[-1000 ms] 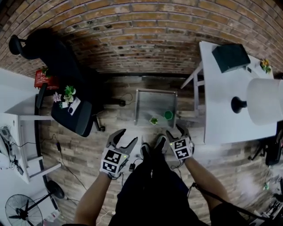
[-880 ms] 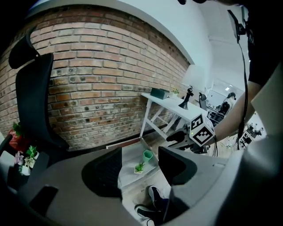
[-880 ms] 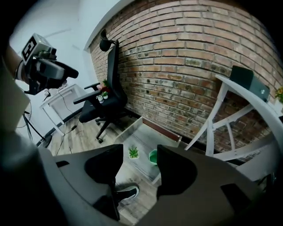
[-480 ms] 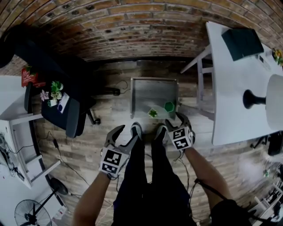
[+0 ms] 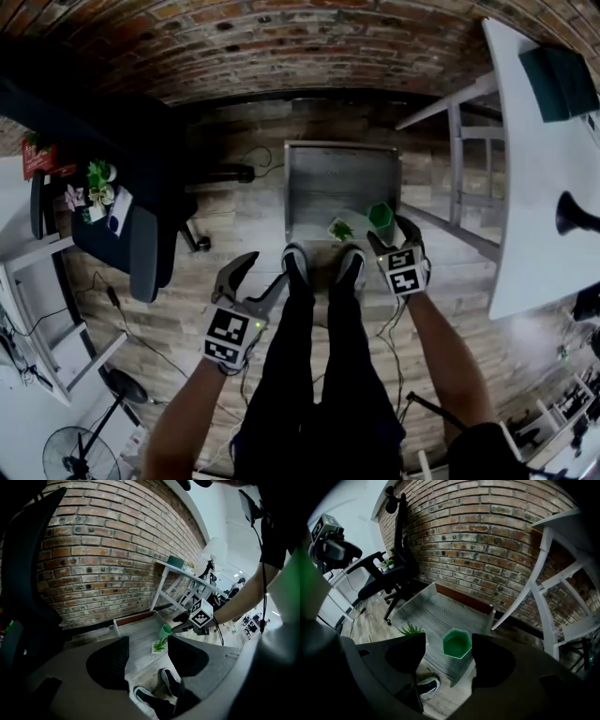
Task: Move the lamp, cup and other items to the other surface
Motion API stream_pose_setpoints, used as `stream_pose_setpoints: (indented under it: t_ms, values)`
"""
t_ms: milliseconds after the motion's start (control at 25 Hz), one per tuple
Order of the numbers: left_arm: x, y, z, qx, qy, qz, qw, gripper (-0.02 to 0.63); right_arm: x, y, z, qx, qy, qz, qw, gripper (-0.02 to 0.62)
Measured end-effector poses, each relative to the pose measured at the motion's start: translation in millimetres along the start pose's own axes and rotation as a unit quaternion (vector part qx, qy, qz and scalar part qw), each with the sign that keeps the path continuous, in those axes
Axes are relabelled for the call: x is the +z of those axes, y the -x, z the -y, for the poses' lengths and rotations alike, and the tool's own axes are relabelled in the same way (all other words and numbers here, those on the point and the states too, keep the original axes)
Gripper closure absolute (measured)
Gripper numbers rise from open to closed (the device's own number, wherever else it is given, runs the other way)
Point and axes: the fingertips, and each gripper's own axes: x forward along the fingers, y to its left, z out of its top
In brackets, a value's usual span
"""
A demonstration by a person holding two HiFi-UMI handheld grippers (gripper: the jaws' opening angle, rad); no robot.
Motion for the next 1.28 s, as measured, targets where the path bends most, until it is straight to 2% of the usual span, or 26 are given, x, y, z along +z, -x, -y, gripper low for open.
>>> stream_pose_setpoints:
  t_ms: [320, 560, 680, 760, 960, 1280]
  values:
    - [-20.9, -15.7, -18.1, -0.011, 0.019, -0.012, 0.9997, 0.351, -22.6, -56.8, 10.1, 0.004, 0.038, -0.072, 0.997, 0.221]
    - [-31.8, -16.5, -25.6, -0.010, 0.028, -0.016, 0.9994, 0.353, -39.2, -73.3, 11.2, 0.027, 0.078, -0.098, 0.992, 0.235]
    - [-34.0, -15.5, -31.1, -0.008, 0.031, -0.015, 0.9994, 0.353, -46.7, -78.8, 11.2, 0.033, 0.078, -0.114, 0.990, 0.272]
    - [-32.5, -15.7, -32.0, -0.009, 0.031, -0.017, 0.9993, 0.353, -46.3, -78.5, 11.6, 0.032, 0.070, -0.120, 0.990, 0.275]
    - [-13.1, -11.4, -30.9, -0.006, 0.032, -0.006, 0.9995, 0.353, -34.4, -59.2, 7.1, 0.034, 0.028, -0.129, 0.991, 0.278]
    - [44.5, 17.0, -16.4, -0.006, 0.006, 0.025, 0.9996, 0.354, 5.4, 0.4, -4.0, 0.035, 0.034, -0.102, 0.994, 0.276]
